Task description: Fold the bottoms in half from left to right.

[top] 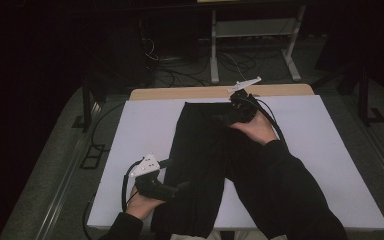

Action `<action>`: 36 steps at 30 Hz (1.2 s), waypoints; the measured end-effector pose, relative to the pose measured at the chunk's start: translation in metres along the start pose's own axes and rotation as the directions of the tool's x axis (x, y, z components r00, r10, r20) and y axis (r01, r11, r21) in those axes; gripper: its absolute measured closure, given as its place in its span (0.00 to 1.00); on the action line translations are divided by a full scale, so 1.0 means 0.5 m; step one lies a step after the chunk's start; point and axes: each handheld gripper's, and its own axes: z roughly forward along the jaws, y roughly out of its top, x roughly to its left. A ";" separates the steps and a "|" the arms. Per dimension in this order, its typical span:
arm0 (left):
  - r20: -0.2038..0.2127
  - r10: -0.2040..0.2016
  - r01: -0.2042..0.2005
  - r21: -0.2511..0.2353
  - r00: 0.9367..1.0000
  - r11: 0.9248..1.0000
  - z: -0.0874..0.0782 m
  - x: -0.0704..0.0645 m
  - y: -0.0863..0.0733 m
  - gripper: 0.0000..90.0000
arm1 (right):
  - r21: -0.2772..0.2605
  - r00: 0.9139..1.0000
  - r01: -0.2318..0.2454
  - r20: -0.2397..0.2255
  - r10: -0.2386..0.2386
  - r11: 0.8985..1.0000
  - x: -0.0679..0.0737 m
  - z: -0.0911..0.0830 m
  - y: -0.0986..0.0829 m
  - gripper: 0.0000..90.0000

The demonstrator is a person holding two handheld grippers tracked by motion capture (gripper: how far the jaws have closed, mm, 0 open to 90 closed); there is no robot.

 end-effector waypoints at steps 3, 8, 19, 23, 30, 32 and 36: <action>0.000 0.000 0.000 -0.001 1.000 1.000 0.000 0.000 0.000 0.00 | -0.004 1.000 -0.003 0.000 0.003 1.000 0.000 0.006 0.005 0.00; 0.002 0.000 0.000 -0.001 1.000 1.000 -0.001 0.000 0.000 0.00 | -0.004 1.000 -0.004 0.004 0.004 1.000 -0.001 0.023 0.019 0.00; 0.004 -0.001 0.001 -0.004 1.000 1.000 -0.002 -0.001 0.000 0.00 | -0.004 0.999 -0.034 0.016 0.034 0.999 -0.008 0.068 0.029 0.00; 0.006 -0.005 0.006 -0.007 1.000 1.000 -0.002 -0.001 0.000 0.00 | -0.001 0.999 -0.042 0.018 0.042 0.999 -0.009 0.084 0.032 0.00; 0.007 -0.011 0.011 -0.015 1.000 1.000 -0.006 -0.001 0.000 0.00 | 0.005 0.997 -0.065 0.029 0.065 0.998 -0.017 0.115 0.035 0.00; 0.007 -0.010 0.011 -0.015 1.000 1.000 -0.006 -0.001 0.000 0.00 | 0.002 0.997 -0.075 0.033 0.075 0.997 -0.021 0.121 0.034 0.00; 0.008 -0.011 0.011 -0.016 1.000 1.000 -0.005 0.000 0.000 0.00 | -0.011 0.995 -0.090 0.041 0.090 0.996 -0.025 0.127 0.032 0.00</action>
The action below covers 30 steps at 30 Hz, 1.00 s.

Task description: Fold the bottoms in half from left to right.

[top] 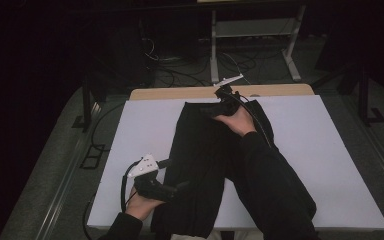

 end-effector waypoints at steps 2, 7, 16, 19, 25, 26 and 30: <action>0.000 0.000 0.000 -0.001 1.000 1.000 0.000 0.000 0.000 0.00 | -0.005 1.000 -0.009 0.001 0.009 1.000 -0.002 0.004 -0.001 0.00; 0.002 0.001 -0.001 0.000 1.000 1.000 0.001 -0.001 0.000 0.00 | -0.008 1.000 -0.020 0.007 0.020 1.000 -0.003 0.017 0.001 0.00; 0.001 0.002 -0.002 0.000 1.000 1.000 0.000 -0.001 0.000 0.00 | -0.027 1.000 -0.030 -0.009 0.030 0.999 0.014 0.050 0.013 0.00; 0.003 0.001 -0.001 -0.003 1.000 1.000 0.000 -0.001 0.001 0.00 | -0.031 0.999 -0.035 -0.007 0.035 0.999 0.020 0.058 0.016 0.00; 0.006 -0.005 0.005 -0.013 1.000 1.000 -0.001 0.001 0.001 0.00 | -0.024 1.000 -0.026 -0.009 0.026 0.999 0.038 0.083 0.026 0.00; 0.006 -0.007 0.008 -0.015 1.000 1.000 -0.001 0.001 0.001 0.00 | -0.023 1.000 -0.026 -0.012 0.026 0.999 0.042 0.089 0.029 0.00; 0.007 -0.005 0.005 -0.018 1.000 1.000 -0.001 0.001 0.002 0.00 | -0.027 0.999 -0.037 -0.022 0.037 0.999 0.055 0.109 0.035 0.00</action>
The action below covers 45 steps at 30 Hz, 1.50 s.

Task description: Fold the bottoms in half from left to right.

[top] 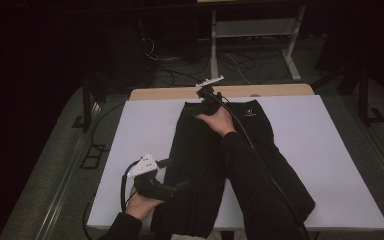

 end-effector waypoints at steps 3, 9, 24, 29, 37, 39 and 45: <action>-0.004 -0.005 0.005 -0.004 1.000 1.000 -0.001 0.001 0.000 0.00 | 0.003 1.000 0.000 0.002 0.000 1.000 0.005 0.010 0.002 0.00; -0.007 -0.007 0.006 -0.009 1.000 1.000 -0.003 0.003 0.000 0.00 | 0.007 1.000 0.008 0.011 -0.008 1.000 0.022 0.034 0.010 0.00; -0.003 -0.009 0.009 -0.015 1.000 1.000 -0.004 0.005 0.001 0.00 | -0.017 0.999 -0.017 0.027 0.018 1.000 0.037 0.091 0.014 0.07; -0.001 -0.013 0.013 -0.018 1.000 1.000 -0.004 0.005 0.001 0.00 | -0.021 0.999 -0.014 0.042 0.015 1.000 0.037 0.107 0.019 0.10; 0.004 -0.012 0.012 -0.018 1.000 1.000 -0.003 0.005 0.001 0.00 | -0.017 0.996 -0.042 0.076 0.043 0.999 0.028 0.127 0.017 0.17; 0.004 -0.012 0.012 -0.019 1.000 1.000 -0.003 0.005 0.002 0.00 | -0.009 0.995 -0.050 0.087 0.050 0.999 0.027 0.133 0.015 0.18; 0.005 -0.012 0.013 -0.018 1.000 1.000 -0.003 0.006 0.002 0.00 | 0.007 0.992 -0.065 0.111 0.064 0.998 0.027 0.147 0.004 0.25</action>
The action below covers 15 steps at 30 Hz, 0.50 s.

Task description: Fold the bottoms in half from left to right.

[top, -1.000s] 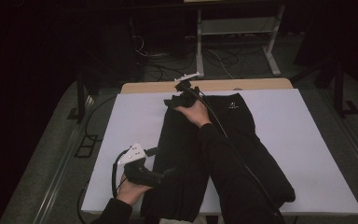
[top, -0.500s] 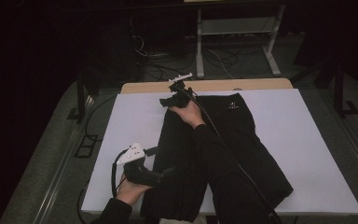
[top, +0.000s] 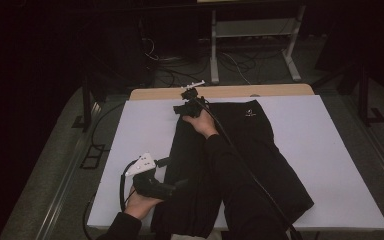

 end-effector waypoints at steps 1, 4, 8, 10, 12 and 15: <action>0.001 0.000 0.000 0.000 1.000 1.000 0.000 0.000 0.000 0.00 | 0.005 1.000 -0.003 0.002 0.003 1.000 0.000 0.002 -0.001 0.26; 0.001 0.000 0.000 0.000 1.000 1.000 0.001 0.000 0.000 0.00 | 0.021 1.000 0.005 0.009 -0.005 1.000 -0.001 0.008 -0.007 0.30; 0.001 -0.001 0.001 -0.001 1.000 1.000 0.002 0.000 0.000 0.00 | 0.033 1.000 -0.007 0.007 0.007 0.999 -0.003 0.016 -0.014 0.36; 0.001 -0.002 0.002 0.000 1.000 1.000 0.001 0.000 0.000 0.00 | 0.039 1.000 -0.001 0.008 0.001 0.999 -0.004 0.020 -0.016 0.40; 0.003 -0.005 0.005 -0.002 1.000 1.000 0.001 0.001 0.000 0.00 | 0.041 1.000 0.007 0.016 -0.008 0.999 -0.003 0.022 -0.017 0.44; 0.003 -0.008 0.008 -0.003 1.000 1.000 0.000 0.002 0.000 0.00 | 0.053 0.999 0.019 0.031 -0.021 0.998 -0.001 0.024 -0.021 0.49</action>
